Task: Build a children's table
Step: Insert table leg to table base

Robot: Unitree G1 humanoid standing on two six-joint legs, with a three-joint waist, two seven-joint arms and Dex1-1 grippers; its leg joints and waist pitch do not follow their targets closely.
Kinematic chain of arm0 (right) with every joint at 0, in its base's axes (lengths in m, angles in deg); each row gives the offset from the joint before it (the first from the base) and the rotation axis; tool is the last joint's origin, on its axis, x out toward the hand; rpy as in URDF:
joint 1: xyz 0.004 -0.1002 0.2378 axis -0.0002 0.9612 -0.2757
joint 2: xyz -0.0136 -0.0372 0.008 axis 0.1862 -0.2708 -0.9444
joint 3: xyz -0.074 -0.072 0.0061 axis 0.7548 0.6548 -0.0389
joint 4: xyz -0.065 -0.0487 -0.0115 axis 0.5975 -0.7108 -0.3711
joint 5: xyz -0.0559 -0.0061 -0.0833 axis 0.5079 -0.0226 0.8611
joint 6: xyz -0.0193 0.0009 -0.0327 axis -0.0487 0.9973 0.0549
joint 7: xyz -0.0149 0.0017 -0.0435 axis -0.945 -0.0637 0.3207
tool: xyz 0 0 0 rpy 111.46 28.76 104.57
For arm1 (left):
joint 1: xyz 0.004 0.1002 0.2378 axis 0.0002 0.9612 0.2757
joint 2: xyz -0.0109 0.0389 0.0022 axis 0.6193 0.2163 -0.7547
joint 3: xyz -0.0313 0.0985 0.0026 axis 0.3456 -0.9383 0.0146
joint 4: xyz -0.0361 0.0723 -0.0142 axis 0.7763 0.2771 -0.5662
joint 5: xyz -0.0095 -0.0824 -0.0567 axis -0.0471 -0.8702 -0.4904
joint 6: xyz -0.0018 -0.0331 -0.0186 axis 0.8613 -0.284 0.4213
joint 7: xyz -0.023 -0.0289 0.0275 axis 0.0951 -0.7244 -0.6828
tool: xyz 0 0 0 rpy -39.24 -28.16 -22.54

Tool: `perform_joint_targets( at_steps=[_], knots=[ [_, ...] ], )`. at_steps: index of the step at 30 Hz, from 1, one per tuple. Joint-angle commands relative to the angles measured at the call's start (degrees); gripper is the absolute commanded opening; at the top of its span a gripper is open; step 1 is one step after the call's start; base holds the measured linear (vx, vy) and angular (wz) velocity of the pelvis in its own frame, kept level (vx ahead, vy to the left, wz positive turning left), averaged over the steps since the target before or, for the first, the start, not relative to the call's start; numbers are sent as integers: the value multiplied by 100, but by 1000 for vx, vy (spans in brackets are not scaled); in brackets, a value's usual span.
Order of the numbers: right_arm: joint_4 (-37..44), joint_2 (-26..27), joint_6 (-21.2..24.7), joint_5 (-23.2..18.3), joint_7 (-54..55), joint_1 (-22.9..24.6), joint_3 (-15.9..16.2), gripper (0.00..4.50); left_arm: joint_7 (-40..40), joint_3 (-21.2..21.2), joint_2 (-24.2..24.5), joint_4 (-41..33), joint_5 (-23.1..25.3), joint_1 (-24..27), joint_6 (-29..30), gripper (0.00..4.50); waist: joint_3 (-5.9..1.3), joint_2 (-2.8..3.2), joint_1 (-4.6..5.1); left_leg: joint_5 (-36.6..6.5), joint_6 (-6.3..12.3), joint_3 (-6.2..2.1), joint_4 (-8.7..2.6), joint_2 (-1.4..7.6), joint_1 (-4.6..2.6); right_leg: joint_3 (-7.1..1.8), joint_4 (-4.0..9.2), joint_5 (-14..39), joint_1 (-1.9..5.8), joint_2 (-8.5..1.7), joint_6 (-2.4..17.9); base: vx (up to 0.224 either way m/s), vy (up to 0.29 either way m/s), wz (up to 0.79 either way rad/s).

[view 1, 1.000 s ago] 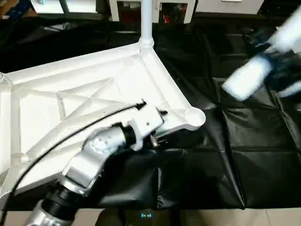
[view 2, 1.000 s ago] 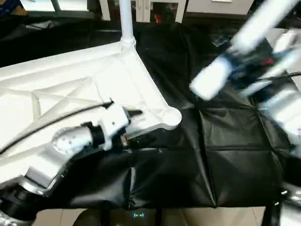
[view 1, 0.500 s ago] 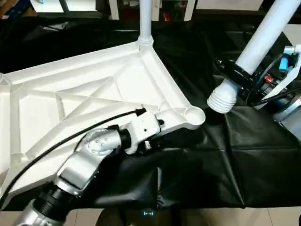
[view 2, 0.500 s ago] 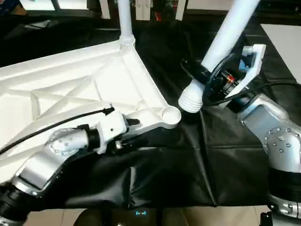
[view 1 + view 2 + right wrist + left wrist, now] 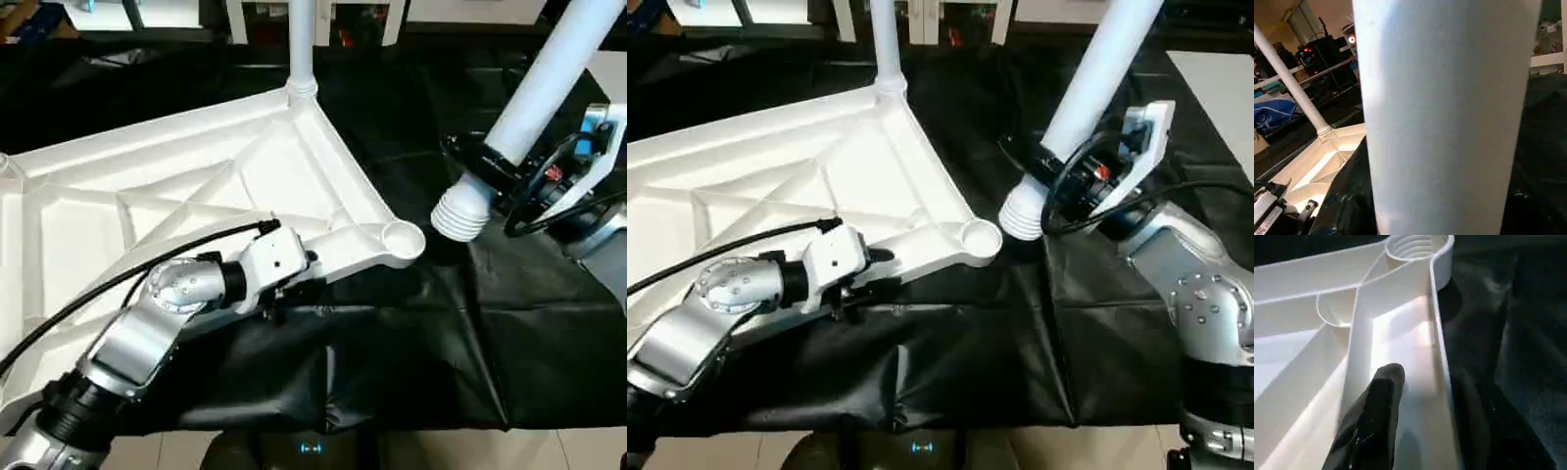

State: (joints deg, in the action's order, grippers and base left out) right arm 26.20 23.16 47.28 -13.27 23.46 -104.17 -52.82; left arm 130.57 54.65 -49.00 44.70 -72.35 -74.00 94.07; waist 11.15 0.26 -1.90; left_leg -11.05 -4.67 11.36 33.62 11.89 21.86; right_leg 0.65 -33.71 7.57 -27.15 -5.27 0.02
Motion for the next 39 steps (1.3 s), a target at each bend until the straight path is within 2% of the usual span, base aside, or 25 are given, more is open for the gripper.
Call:
perform_joint_targets(
  at_steps=[1, 7, 9, 12, 15, 20, 21, 27, 30, 31, 39],
  knots=[
    [158, -6, -102, 82, -65, 43, -16, 188, 91, -127, 59, 55, 91, 141, 169, 194, -504, -3, -19, -286, 529, 49, -339, -18, -89, -99, 222, 433, 460, -48, 1580, 0, 0, 0],
    [137, 65, -192, 251, -146, 31, 23, 188, -38, -216, -92, 190, 210, 130, 184, 194, -491, -11, -18, -548, 416, 49, -348, -21, -88, -105, 262, 808, 444, -47, 1481, 0, 0, 0],
    [134, 77, -192, 265, -153, 25, 26, 188, -137, -212, -181, 246, 243, 112, 167, 166, -493, -21, -18, -582, 406, 45, -349, -23, -81, -107, 267, 876, 446, -47, 1447, 0, 0, 0],
    [149, 110, -203, 334, -183, 21, 59, 188, -205, -255, -275, 291, 292, 108, 212, 159, -490, -21, -22, -640, 406, 44, -353, -20, -89, -105, 284, 1016, 429, -46, 1393, 0, 0, 0],
    [162, 111, -209, 371, -216, 22, 86, 188, -187, -266, -275, 293, 299, 117, 253, 133, -485, -19, -20, -647, 391, 32, -360, -17, -77, -97, 288, 1088, 427, -46, 1348, 0, 0, 0],
    [131, 157, -204, 429, -268, 4, 80, 188, -117, -348, -179, 349, 461, 157, 263, 112, -483, -35, -14, -609, 414, 32, -358, -22, -70, -101, 286, 1076, 425, -50, 1315, 0, 0, 0],
    [115, 167, -203, 441, -274, -7, 75, 188, -82, -388, -145, 346, 512, 186, 270, 93, -477, -42, -13, -613, 419, 31, -360, -21, -69, -101, 290, 1099, 422, -49, 1306, 0, 0, 0],
    [66, 178, -213, 474, -279, -63, 73, 188, -12, -586, -50, 312, 657, 308, 329, 51, -468, -38, 10, -629, 399, 26, -366, -23, -64, -101, 301, 1188, 421, -54, 1259, 0, 0, 0],
    [36, 172, -198, 512, -319, -109, 49, 188, -38, -647, -43, 373, 758, 288, 327, 32, -451, -59, 16, -716, 385, 30, -375, -21, -67, -104, 319, 1351, 409, -55, 1222, 0, 0, 0],
    [31, 175, -194, 528, -333, -114, 44, 188, -33, -654, -41, 383, 773, 283, 330, 9, -440, -51, 17, -789, 362, 29, -382, -18, -69, -103, 338, 1487, 401, -60, 1189, 0, 0, 0],
    [-51, 201, -180, 553, -352, -182, -14, 188, 53, -616, 3, 405, 816, 333, 308, 0, -442, -58, 25, -784, 331, 26, -387, -22, -69, -101, 351, 1593, 388, -58, 1120, 0, 0, 0]
  ],
)
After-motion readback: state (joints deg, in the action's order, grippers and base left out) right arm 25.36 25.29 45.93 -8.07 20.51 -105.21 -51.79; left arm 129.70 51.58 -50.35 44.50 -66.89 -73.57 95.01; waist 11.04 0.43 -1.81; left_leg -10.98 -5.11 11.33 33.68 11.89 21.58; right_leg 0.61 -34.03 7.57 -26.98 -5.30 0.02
